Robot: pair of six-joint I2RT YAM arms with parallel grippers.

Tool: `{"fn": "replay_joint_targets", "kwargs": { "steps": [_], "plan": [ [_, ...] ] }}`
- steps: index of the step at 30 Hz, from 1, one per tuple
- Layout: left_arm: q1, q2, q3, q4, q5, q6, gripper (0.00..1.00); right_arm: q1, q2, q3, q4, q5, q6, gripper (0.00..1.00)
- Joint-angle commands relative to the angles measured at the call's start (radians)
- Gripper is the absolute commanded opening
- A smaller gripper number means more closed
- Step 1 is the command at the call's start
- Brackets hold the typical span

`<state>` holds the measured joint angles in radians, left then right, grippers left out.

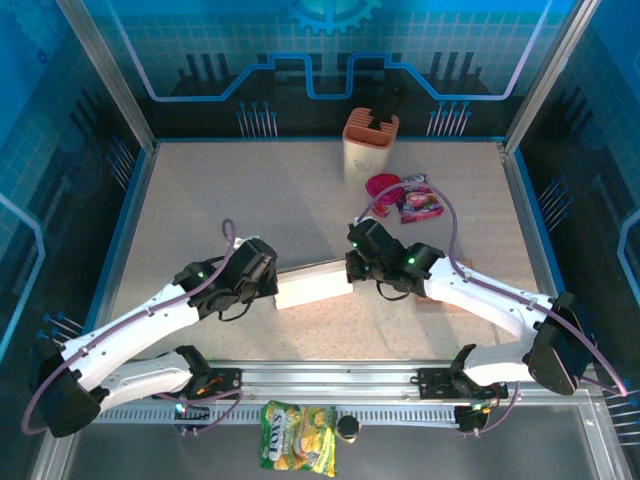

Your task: Fold the paper box

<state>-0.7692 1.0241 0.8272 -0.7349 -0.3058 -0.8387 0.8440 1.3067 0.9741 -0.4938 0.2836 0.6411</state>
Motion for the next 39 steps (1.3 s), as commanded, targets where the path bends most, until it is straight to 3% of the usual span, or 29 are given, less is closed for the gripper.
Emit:
{"fn": "replay_joint_targets", "kwargs": {
  "steps": [1, 6, 13, 19, 22, 30, 39],
  "plan": [
    [-0.035, 0.029, -0.038, -0.106, -0.027, -0.024, 0.0, 0.008, -0.015, 0.007, -0.067, -0.008, 0.049, 0.05],
    [-0.083, 0.007, -0.043, -0.138, -0.111, -0.077, 0.0, 0.007, -0.088, -0.032, -0.052, -0.049, 0.12, 0.29],
    [-0.116, 0.01, -0.051, -0.13, -0.139, -0.101, 0.0, -0.011, -0.184, -0.07, -0.026, -0.09, 0.242, 0.49],
    [-0.129, 0.019, -0.033, -0.133, -0.147, -0.105, 0.0, -0.093, -0.24, -0.163, 0.126, -0.246, 0.513, 0.68],
    [-0.137, 0.031, -0.027, -0.134, -0.15, -0.108, 0.0, -0.117, -0.253, -0.232, 0.273, -0.325, 0.675, 0.7],
    [-0.155, 0.049, -0.011, -0.141, -0.165, -0.119, 0.0, -0.127, -0.245, -0.321, 0.468, -0.388, 0.974, 0.74],
    [-0.168, 0.062, -0.007, -0.135, -0.171, -0.123, 0.0, -0.188, -0.165, -0.374, 0.613, -0.458, 1.056, 0.72]
  ]
}}
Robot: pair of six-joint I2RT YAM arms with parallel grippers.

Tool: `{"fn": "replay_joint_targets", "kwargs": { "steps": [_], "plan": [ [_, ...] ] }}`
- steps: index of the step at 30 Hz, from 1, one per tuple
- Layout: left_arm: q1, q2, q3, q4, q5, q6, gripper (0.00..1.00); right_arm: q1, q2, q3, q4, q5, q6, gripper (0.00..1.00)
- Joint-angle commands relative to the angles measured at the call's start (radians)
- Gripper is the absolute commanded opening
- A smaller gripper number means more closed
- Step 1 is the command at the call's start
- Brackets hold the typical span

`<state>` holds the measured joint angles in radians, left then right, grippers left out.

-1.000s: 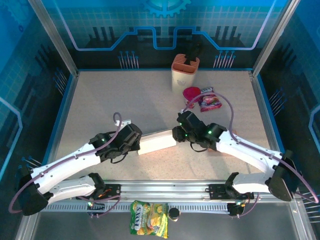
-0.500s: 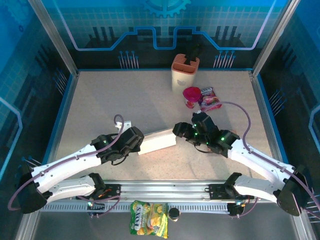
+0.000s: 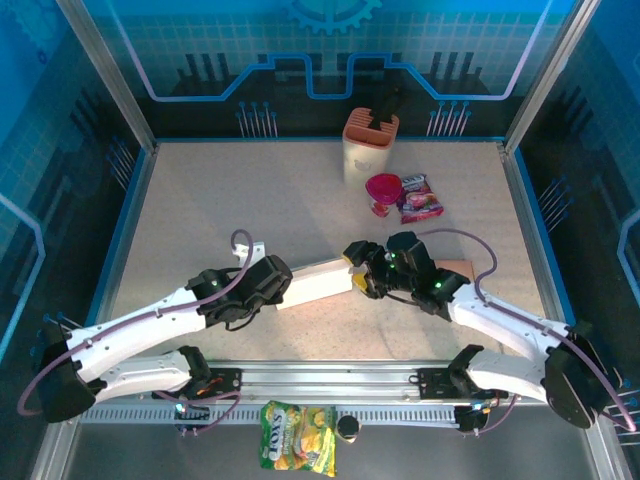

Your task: Fold the paper box

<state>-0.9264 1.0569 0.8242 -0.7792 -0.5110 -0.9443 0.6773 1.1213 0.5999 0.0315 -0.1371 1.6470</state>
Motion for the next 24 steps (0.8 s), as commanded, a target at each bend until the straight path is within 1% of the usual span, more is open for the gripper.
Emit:
{"fn": "replay_joint_targets", "kwargs": {
  "steps": [1, 7, 10, 12, 16, 18, 22, 23, 24],
  "plan": [
    [-0.011, 0.03, -0.004, -0.091, 0.034, -0.017, 0.0, -0.024, 0.028, 0.001, 0.102, -0.04, 0.048, 0.71],
    [-0.012, 0.025, 0.001, -0.097, 0.027, -0.019, 0.0, -0.03, 0.054, -0.016, 0.121, -0.058, 0.059, 0.65],
    [-0.014, 0.026, 0.006, -0.097, 0.029, -0.018, 0.0, -0.032, 0.047, -0.047, 0.139, -0.049, 0.067, 0.6],
    [-0.015, 0.027, 0.006, -0.094, 0.029, -0.017, 0.0, -0.033, 0.047, -0.059, 0.145, -0.046, 0.066, 0.54],
    [-0.018, 0.024, 0.009, -0.092, 0.032, -0.017, 0.0, -0.036, 0.053, -0.074, 0.147, -0.044, 0.062, 0.45],
    [-0.021, 0.014, 0.016, -0.098, 0.033, -0.018, 0.0, -0.039, 0.058, -0.086, 0.156, -0.043, 0.062, 0.39],
    [-0.029, -0.037, 0.029, -0.1, 0.048, -0.024, 0.21, -0.04, 0.073, -0.101, 0.167, -0.042, 0.06, 0.31],
    [-0.031, -0.059, 0.031, -0.1, 0.052, -0.026, 0.29, -0.04, 0.076, -0.102, 0.168, -0.043, 0.059, 0.29],
    [-0.031, -0.083, 0.035, -0.1, 0.059, -0.028, 0.32, -0.038, 0.079, -0.106, 0.171, -0.043, 0.06, 0.29]
  ]
}}
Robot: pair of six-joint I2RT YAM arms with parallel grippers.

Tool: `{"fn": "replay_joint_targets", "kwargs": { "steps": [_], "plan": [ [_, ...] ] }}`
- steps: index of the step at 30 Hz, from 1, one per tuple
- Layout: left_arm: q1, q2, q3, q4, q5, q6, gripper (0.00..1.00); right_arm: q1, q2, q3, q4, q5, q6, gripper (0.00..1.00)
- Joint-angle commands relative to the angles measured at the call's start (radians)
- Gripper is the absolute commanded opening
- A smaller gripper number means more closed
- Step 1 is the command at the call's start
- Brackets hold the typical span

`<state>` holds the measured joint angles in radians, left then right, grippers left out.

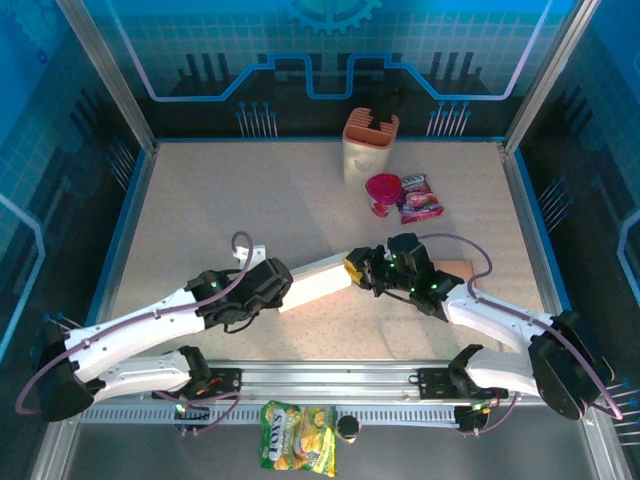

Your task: Fold the paper box

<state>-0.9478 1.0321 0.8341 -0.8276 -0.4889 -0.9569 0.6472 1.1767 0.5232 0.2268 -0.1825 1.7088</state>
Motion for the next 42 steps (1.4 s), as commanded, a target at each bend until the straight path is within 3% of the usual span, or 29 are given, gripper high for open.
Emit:
{"fn": "replay_joint_targets", "kwargs": {
  "steps": [1, 5, 10, 17, 24, 31, 37, 40, 42],
  "plan": [
    [-0.01, -0.078, 0.026, -0.052, 0.041, -0.016, 0.35, -0.009, 0.027, -0.032, -0.023, 0.003, -0.001, 0.28],
    [-0.004, -0.147, 0.017, -0.032, 0.053, -0.022, 0.46, -0.006, 0.031, -0.05, -0.02, 0.006, 0.0, 0.27],
    [0.071, -0.17, -0.05, 0.069, 0.15, -0.027, 0.51, -0.001, 0.032, -0.054, -0.016, 0.008, 0.0, 0.25],
    [0.205, -0.257, -0.139, 0.19, 0.286, -0.037, 0.47, 0.001, 0.027, -0.058, -0.017, 0.008, -0.001, 0.24],
    [0.224, -0.231, -0.189, 0.246, 0.332, -0.045, 0.42, 0.003, 0.028, -0.058, -0.013, 0.007, -0.003, 0.24],
    [0.232, -0.226, -0.234, 0.226, 0.294, -0.039, 0.37, 0.005, 0.029, -0.062, -0.017, 0.007, -0.003, 0.23],
    [0.232, -0.207, -0.267, 0.25, 0.321, -0.039, 0.21, 0.005, 0.026, -0.077, -0.02, 0.011, 0.001, 0.23],
    [0.232, -0.246, -0.242, 0.219, 0.318, -0.035, 0.22, 0.005, 0.027, -0.079, -0.021, 0.011, 0.0, 0.23],
    [0.232, -0.287, -0.213, 0.189, 0.308, -0.03, 0.29, 0.006, 0.028, -0.078, -0.021, 0.011, 0.0, 0.23]
  ]
}}
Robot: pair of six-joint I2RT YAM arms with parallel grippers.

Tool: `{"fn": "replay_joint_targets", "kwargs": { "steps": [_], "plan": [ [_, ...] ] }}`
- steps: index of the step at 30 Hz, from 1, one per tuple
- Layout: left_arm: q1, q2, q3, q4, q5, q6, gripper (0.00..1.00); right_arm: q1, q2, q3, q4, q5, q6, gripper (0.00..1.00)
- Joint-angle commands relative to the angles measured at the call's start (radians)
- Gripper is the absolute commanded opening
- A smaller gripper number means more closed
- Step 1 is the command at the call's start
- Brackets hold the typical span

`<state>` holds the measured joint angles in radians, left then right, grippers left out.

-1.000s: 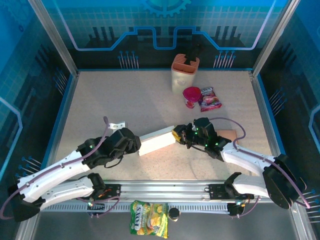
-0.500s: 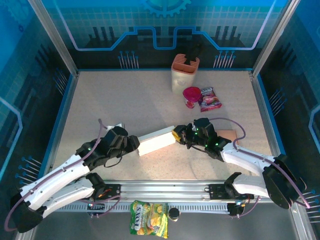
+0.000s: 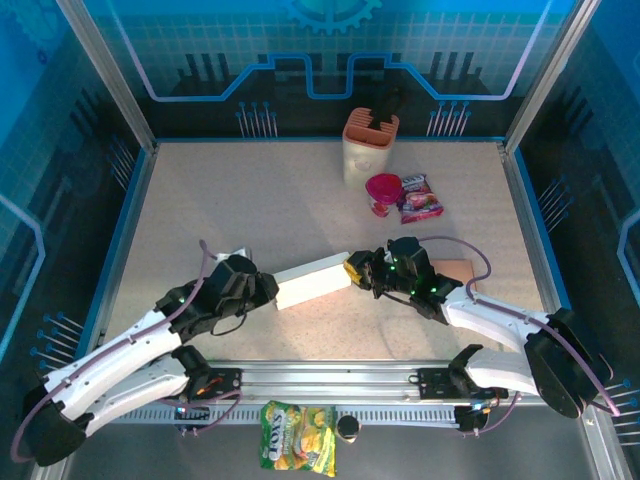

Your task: Fold the paper box

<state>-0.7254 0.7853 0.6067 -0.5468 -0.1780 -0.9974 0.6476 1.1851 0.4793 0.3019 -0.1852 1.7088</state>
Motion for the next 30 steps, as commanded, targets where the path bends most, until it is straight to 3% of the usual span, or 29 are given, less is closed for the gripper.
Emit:
{"fn": "replay_joint_targets", "kwargs": {
  "steps": [1, 5, 10, 21, 22, 26, 30],
  "plan": [
    [0.009, -0.059, 0.029, -0.106, -0.009, 0.013, 0.32, 0.006, 0.019, -0.034, -0.095, 0.012, 0.0, 0.23],
    [0.016, -0.07, 0.065, -0.115, -0.021, 0.027, 0.39, 0.006, 0.016, -0.031, -0.098, 0.012, -0.003, 0.23],
    [0.046, -0.006, 0.049, -0.051, 0.015, 0.032, 0.39, 0.007, 0.02, -0.033, -0.092, 0.008, -0.003, 0.23],
    [0.065, 0.034, -0.039, 0.005, 0.058, 0.042, 0.16, 0.007, -0.001, -0.035, -0.129, 0.01, -0.013, 0.22],
    [0.064, 0.031, -0.037, 0.007, 0.065, 0.049, 0.14, 0.009, -0.013, -0.029, -0.144, 0.014, -0.022, 0.26],
    [0.041, 0.038, -0.008, -0.014, 0.067, 0.08, 0.12, 0.029, -0.075, 0.029, -0.257, 0.064, -0.063, 0.56],
    [-0.01, 0.05, 0.007, -0.033, 0.013, 0.084, 0.11, 0.081, -0.086, 0.09, -0.314, 0.117, -0.062, 0.72]
  ]
}}
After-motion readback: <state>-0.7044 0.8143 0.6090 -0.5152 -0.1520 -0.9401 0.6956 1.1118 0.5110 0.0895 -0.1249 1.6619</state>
